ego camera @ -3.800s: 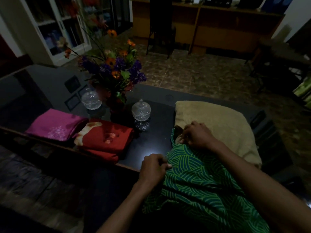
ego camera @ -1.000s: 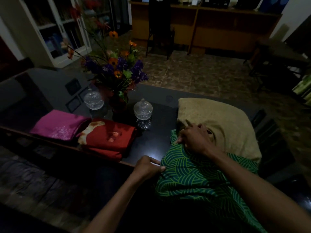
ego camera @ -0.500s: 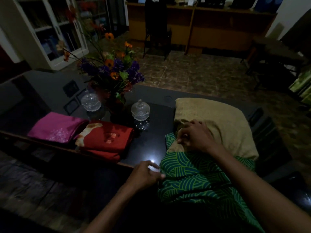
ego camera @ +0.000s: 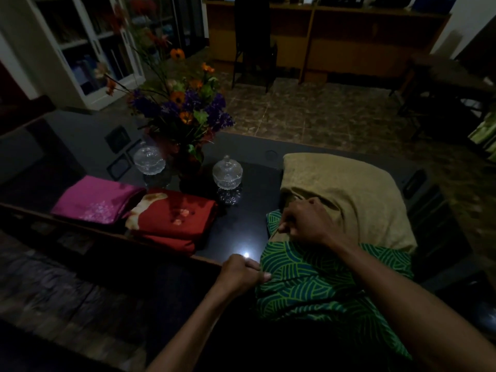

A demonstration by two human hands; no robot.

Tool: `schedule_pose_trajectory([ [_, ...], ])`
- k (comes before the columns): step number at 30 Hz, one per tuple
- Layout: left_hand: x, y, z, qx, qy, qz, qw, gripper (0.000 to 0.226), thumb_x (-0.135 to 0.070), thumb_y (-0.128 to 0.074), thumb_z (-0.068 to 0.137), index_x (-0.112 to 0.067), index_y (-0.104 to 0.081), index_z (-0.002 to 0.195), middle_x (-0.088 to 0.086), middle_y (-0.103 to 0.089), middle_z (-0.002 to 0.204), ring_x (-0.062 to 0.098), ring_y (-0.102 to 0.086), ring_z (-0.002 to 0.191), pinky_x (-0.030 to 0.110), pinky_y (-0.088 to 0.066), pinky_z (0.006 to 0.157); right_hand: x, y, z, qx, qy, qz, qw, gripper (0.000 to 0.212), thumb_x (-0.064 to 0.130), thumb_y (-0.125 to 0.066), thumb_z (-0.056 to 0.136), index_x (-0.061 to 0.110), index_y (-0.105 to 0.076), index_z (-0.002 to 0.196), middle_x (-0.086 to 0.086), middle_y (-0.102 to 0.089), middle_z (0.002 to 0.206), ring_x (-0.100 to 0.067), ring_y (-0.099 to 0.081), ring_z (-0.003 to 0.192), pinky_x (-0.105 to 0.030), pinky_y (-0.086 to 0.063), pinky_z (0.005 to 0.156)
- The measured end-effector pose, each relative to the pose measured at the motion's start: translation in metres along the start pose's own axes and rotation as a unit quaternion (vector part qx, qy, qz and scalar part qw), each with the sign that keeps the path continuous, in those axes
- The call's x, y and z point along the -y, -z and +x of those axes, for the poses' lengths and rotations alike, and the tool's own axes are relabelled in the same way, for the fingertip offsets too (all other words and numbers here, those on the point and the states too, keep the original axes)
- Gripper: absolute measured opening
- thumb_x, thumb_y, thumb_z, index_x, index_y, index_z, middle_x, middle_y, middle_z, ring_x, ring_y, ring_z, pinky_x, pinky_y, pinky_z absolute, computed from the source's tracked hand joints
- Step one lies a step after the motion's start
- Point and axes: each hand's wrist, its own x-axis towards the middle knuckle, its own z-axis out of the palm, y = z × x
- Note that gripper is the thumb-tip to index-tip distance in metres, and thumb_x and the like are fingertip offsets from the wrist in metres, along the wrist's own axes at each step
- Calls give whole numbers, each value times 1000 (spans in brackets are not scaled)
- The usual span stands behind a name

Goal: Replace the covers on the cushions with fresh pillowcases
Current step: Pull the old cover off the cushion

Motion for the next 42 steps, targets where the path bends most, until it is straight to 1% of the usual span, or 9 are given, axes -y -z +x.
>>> schedule_pose_trajectory([
  [9, 14, -27, -30, 85, -21, -22, 996, 31, -28, -90, 71, -18, -61, 65, -11, -56, 52, -2, -48, 50, 20, -41, 60, -29, 11, 6, -93, -54, 78, 991, 5, 40, -74, 83, 36, -78, 83, 18, -75, 83, -6, -67, 86, -36, -42, 89],
  [13, 23, -21, -33, 81, -22, -19, 996, 34, -32, -91, 70, -11, -71, 89, -10, -67, 62, -5, -57, 57, 21, -46, 63, -21, 14, 6, -54, -15, 79, 995, 12, 46, -78, 81, 36, -79, 87, 11, -74, 83, -9, -65, 77, -29, -46, 71],
  [17, -11, 14, -12, -37, -51, -18, 998, 67, -36, -92, 68, -15, -60, 123, -4, -69, 107, 2, -64, 88, 12, -47, 71, -25, 14, -15, -95, 13, 138, 986, 14, 37, -80, 82, 32, -79, 95, 10, -69, 96, -8, -61, 88, -27, -49, 76],
  [22, -83, 8, 15, -68, -149, 109, 980, 86, -56, -82, 73, -16, -51, 142, 6, -56, 141, 21, -53, 129, 31, -44, 104, -43, 2, -84, -189, -35, 198, 961, 33, 47, -77, 80, 25, -73, 105, 4, -60, 110, -15, -58, 104, -31, -50, 89],
  [28, -106, -29, 30, -63, -165, 235, 956, 73, -65, -77, 71, -17, -59, 124, 11, -65, 125, 32, -61, 115, 34, -50, 85, -29, -30, -157, -130, -16, 155, 979, 41, 66, -78, 73, 38, -73, 102, 11, -50, 145, -10, -51, 127, -29, -39, 105],
  [33, -97, -22, 33, -112, -184, 259, 941, 49, -59, -76, 76, -21, -58, 103, 8, -68, 108, 32, -64, 101, 33, -44, 71, -16, -41, -158, -170, 23, 88, 981, 18, 49, -67, 80, 32, -71, 83, 2, -60, 123, -14, -50, 120, -39, -41, 101],
  [36, -90, -17, 35, -120, -191, 263, 938, 47, -58, -75, 76, -21, -56, 98, 8, -68, 106, 32, -64, 101, 35, -47, 73, -21, -47, -181, -119, 68, 36, 990, 15, 46, -72, 79, 32, -70, 83, 2, -58, 120, -20, -52, 120, -38, -39, 101],
  [40, -81, -20, 24, -127, -197, 265, 935, 56, -59, -76, 76, -19, -54, 108, 9, -63, 113, 33, -62, 104, 41, -52, 81, -23, -47, -213, -78, 39, 11, 996, 23, 56, -66, 83, 33, -70, 83, 4, -55, 123, -21, -50, 125, -42, -37, 106],
  [42, -71, -23, 14, -164, -285, 276, 903, 60, -51, -78, 77, -17, -53, 119, 7, -55, 119, 31, -58, 106, 43, -50, 83, -15, -41, -215, -112, 22, 19, 993, 27, 60, -68, 79, 33, -72, 83, 5, -55, 125, -17, -49, 126, -37, -32, 107],
])
